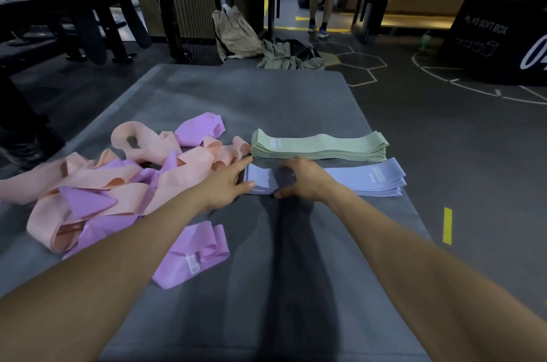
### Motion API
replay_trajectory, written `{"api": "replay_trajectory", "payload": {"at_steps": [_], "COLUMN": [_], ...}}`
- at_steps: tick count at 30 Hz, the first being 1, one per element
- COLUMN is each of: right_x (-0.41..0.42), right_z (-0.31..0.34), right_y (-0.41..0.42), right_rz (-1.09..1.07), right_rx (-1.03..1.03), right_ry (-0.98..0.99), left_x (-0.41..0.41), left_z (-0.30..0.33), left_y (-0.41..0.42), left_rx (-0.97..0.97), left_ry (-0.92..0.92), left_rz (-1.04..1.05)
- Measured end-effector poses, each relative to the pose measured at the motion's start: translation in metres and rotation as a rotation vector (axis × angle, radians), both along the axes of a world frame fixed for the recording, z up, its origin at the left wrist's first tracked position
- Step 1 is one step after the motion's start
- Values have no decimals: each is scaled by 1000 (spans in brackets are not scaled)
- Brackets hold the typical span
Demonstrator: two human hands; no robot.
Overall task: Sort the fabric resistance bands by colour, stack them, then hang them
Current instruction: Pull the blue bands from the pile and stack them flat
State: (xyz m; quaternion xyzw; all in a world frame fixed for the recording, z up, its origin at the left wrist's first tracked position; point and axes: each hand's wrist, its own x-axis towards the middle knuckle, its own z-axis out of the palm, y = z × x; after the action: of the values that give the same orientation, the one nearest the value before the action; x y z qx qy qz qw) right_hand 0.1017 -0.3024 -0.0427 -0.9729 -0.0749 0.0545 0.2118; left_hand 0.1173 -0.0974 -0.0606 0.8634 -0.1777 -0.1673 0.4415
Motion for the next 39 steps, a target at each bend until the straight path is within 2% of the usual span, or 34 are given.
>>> {"api": "replay_trajectory", "payload": {"at_steps": [2, 6, 12, 21, 25, 28, 31, 34, 39], "right_x": [0, 3, 9, 12, 10, 5, -6, -21, -32], "right_z": [2, 4, 2, 2, -1, 5, 12, 13, 22], "right_y": [6, 28, 41, 46, 47, 35, 5, -36, -99], "right_rz": [9, 58, 100, 115, 76, 23, -16, -77, -79], "right_rx": [1, 49, 120, 151, 138, 96, 27, -62, -305], "right_ry": [-25, -32, -19, -18, -27, -81, -84, -76, -47], "left_x": [-6, -6, -6, -9, -8, -6, -8, -13, -13], "left_z": [3, 4, 4, 3, 8, 18, 33, 39, 40], "left_y": [-2, -2, -4, -3, -2, -9, -30, -66, -130], "left_rx": [-73, -122, -185, -256, -164, -80, 5, 79, 337], "left_ry": [-12, -182, -88, -62, -108, -326, -472, -468, -466], "left_rz": [42, 220, 262, 279, 275, 316, 234, 97, -126]}}
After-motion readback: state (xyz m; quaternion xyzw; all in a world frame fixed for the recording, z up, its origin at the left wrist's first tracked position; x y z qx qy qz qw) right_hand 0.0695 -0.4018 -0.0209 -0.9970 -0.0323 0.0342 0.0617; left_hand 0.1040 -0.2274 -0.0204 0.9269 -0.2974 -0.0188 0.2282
